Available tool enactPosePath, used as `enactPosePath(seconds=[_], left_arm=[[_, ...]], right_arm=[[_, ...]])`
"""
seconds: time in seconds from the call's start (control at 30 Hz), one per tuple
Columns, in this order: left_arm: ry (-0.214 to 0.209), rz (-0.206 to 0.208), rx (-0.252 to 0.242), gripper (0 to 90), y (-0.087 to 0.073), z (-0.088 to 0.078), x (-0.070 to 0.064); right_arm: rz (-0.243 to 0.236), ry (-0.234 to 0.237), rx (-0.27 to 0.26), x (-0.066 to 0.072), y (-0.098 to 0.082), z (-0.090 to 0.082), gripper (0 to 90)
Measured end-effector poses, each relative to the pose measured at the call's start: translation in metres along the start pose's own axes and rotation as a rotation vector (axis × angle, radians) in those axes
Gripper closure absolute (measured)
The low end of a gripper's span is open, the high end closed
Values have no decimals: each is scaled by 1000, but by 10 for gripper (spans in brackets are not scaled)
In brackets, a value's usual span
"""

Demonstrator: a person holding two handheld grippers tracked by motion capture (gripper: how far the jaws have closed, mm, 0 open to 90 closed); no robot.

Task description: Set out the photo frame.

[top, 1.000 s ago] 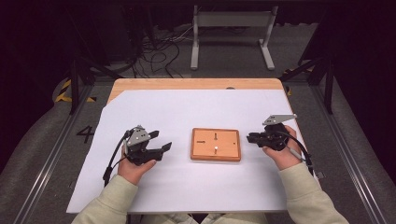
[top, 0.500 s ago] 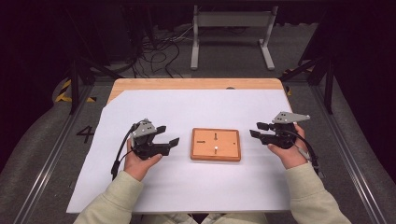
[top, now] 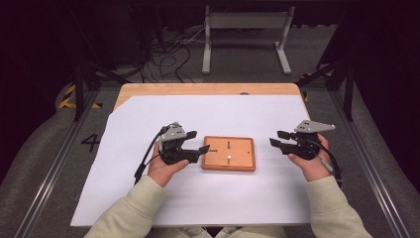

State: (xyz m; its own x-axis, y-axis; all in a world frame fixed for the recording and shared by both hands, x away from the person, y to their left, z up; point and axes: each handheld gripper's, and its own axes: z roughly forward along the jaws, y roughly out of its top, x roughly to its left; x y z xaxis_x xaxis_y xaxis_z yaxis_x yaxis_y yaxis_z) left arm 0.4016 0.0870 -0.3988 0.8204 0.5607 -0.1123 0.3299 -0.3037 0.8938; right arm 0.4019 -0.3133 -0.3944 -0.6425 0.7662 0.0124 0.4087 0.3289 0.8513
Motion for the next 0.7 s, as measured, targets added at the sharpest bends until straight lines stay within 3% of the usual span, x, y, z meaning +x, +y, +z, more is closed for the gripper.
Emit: enactPosePath(seconds=[0.1, 0.27, 0.3, 0.37, 0.57, 0.7], left_arm=[[-37, 3, 1, 310, 4, 7, -5], [-42, 10, -5, 363, 6, 16, -11], [-68, -3, 0, 383, 6, 18, -12], [-81, -17, 0, 403, 6, 20, -13], [-111, 19, 0, 448, -2, 34, -22], [-140, 21, 20, 473, -8, 43, -25]], right_arm=[[2, 2, 1, 0, -1, 0, 538], [-2, 3, -2, 1, -1, 1, 538], [-3, 3, -2, 1, -1, 1, 538], [-3, 0, 1, 2, 0, 2, 536], [-8, -3, 4, 3, 0, 4, 536], [-6, 0, 5, 3, -1, 5, 536]])
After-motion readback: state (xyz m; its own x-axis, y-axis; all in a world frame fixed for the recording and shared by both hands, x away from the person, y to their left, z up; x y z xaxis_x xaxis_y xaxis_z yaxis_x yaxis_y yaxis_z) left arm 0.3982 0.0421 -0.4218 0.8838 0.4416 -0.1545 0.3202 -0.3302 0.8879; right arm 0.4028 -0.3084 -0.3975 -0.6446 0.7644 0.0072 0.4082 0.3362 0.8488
